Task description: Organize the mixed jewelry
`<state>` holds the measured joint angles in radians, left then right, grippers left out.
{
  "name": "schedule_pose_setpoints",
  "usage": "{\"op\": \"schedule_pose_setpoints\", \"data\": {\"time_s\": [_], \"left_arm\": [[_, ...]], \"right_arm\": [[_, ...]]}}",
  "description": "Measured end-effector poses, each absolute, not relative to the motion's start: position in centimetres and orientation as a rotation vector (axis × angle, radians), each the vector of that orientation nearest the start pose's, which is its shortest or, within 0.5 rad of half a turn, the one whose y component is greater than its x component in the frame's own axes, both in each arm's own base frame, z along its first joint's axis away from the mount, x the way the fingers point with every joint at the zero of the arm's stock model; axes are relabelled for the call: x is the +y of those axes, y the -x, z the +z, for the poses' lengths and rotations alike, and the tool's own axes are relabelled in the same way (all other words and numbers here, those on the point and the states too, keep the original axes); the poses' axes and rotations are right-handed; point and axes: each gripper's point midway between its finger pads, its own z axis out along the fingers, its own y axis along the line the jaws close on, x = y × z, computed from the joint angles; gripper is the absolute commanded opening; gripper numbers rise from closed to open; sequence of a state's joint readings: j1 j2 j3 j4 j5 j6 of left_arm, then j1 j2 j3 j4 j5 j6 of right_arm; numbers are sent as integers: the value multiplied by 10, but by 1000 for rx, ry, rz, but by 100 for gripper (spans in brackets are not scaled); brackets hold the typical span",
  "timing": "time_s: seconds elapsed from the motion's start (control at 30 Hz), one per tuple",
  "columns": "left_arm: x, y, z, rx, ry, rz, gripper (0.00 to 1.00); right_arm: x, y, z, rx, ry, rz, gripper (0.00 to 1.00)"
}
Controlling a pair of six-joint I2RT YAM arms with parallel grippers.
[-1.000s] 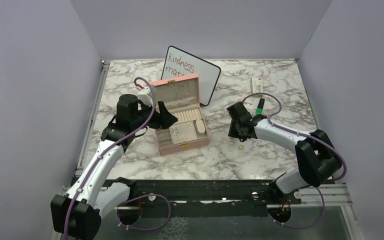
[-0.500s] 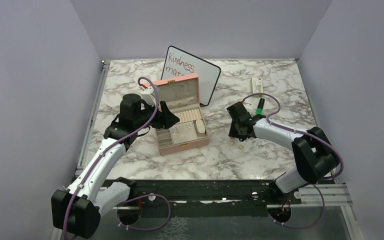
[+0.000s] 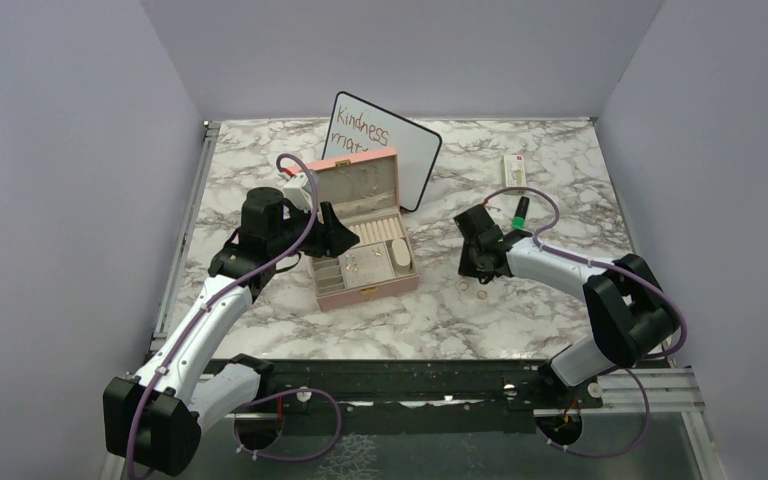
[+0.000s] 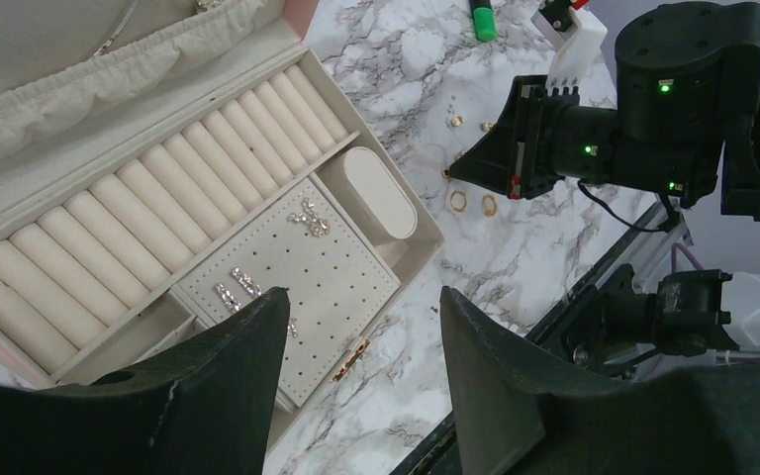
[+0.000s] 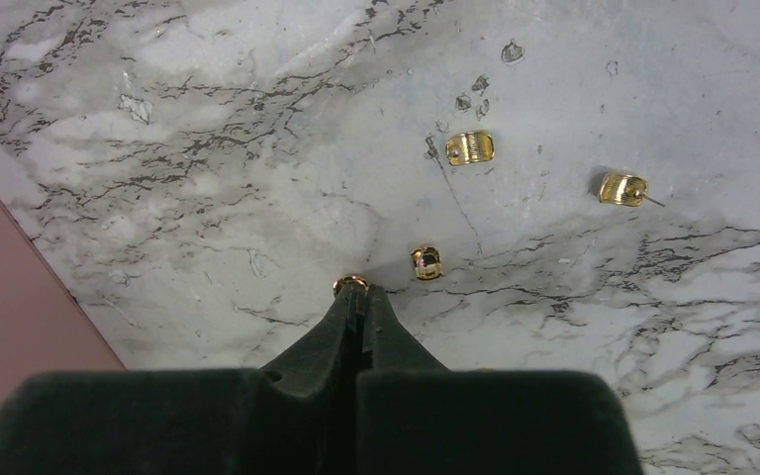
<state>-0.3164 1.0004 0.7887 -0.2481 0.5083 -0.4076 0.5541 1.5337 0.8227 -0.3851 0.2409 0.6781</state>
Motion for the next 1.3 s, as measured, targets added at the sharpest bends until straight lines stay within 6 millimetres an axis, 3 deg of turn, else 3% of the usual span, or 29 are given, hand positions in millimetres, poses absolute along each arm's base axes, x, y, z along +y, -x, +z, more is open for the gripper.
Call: {"op": "schedule_pose_setpoints", "data": {"time_s": [0.17,0.27,0.4,0.57,0.9,1.13,1.3], "left_arm": [[-191,-262,212,2096,-225,-970,66],[-192,-262,213,2100,-205,-983,76],[-196,-264,219,2081,-168,-1024,86],[-210,-260,226,2068,-106,-1128,98],[-241,-268,241,2017,55,-1354,98],[-275,-254,248,2006,161,-1561,98],[-288,-251,264,1951,239,-1669,89]], "right_arm": [[156,-285,28,2588,-197,117,1],[159,-287,37,2547,-141,166,1],[174,-295,66,2421,-45,309,1],[200,-304,119,2194,118,520,1],[256,-295,212,1737,440,882,1],[273,-276,238,1537,556,1018,1],[279,-266,263,1403,595,1082,1]]}}
